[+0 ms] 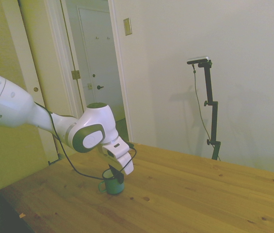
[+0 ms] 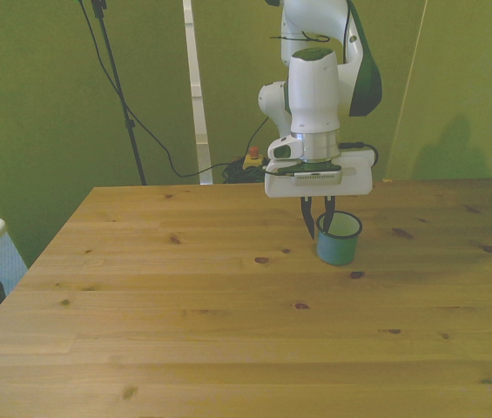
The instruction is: Flip the mug upright
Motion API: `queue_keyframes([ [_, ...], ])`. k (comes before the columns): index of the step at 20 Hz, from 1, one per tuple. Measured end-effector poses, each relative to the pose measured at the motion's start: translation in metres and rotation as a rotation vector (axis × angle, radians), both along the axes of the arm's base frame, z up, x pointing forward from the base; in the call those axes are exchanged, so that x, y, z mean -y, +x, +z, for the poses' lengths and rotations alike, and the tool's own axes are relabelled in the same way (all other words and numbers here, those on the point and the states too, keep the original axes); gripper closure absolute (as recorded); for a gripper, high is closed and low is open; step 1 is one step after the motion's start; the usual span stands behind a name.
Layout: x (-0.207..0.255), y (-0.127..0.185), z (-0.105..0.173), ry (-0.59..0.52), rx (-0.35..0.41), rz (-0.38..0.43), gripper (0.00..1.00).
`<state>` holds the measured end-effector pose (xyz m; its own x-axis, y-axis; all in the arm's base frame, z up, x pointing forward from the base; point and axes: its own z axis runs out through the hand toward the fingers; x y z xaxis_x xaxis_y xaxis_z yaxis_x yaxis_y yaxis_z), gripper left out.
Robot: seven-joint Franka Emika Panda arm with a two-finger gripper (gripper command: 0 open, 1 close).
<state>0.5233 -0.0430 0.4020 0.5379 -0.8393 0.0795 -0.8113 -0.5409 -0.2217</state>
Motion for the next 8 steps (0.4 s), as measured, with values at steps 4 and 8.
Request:
queue_keyframes([
  [4,-0.019,-0.022,0.042,-0.002,0.055,0.037,0.0],
  [8,-0.053,-0.067,0.069,-0.019,0.094,0.102,0.0],
])
